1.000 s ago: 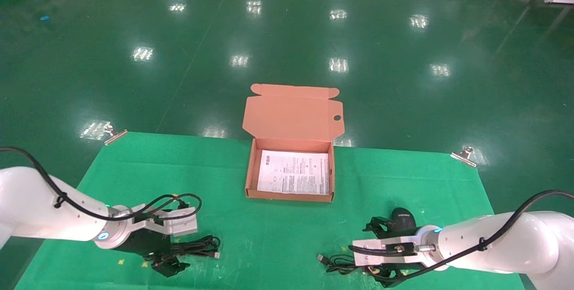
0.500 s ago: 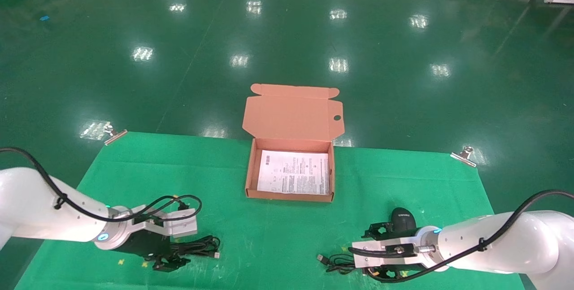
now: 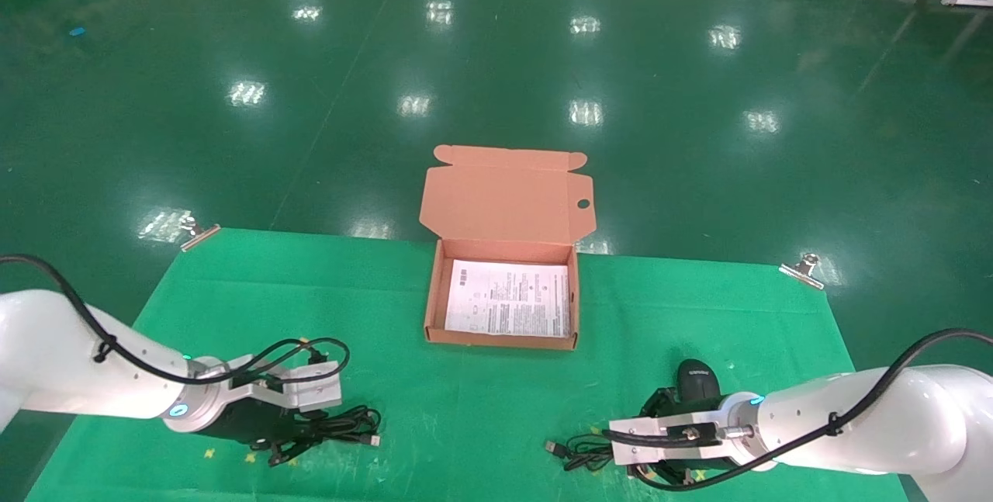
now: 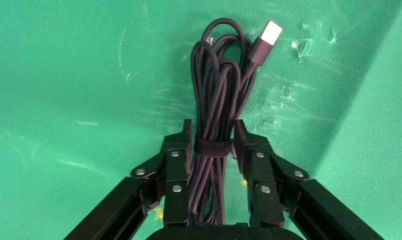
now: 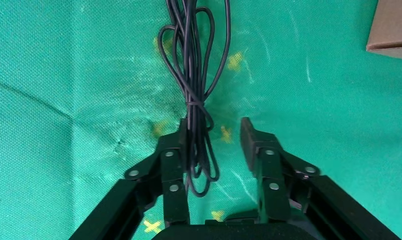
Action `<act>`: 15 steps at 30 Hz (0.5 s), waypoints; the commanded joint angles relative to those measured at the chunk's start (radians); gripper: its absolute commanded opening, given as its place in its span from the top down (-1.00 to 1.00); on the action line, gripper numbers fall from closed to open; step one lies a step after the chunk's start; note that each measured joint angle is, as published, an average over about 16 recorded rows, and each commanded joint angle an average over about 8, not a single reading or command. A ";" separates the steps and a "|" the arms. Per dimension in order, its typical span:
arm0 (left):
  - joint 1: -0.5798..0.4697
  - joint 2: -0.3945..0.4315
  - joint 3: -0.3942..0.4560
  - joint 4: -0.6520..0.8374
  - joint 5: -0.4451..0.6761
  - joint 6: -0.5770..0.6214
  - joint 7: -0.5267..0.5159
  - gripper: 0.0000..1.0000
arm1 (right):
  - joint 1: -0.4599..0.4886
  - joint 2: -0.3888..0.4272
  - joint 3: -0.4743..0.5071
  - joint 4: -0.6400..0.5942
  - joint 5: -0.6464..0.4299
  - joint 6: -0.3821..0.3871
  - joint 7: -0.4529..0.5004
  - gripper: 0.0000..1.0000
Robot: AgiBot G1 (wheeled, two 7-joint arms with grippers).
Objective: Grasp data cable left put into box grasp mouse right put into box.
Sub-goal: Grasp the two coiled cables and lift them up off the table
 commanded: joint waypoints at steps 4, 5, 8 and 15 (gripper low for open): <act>0.000 0.000 0.000 -0.001 0.000 0.000 0.000 1.00 | 0.000 0.000 0.000 0.001 0.000 -0.001 0.000 1.00; 0.000 0.000 0.000 -0.001 0.000 0.000 0.000 1.00 | 0.000 0.000 0.000 0.001 0.000 0.000 0.000 1.00; 0.000 -0.001 0.000 -0.003 -0.001 0.001 0.001 1.00 | 0.000 0.000 -0.001 0.001 -0.001 -0.001 -0.001 1.00; -0.001 -0.039 -0.008 -0.062 -0.021 0.020 0.042 1.00 | 0.015 0.037 0.027 0.026 0.028 -0.016 0.025 1.00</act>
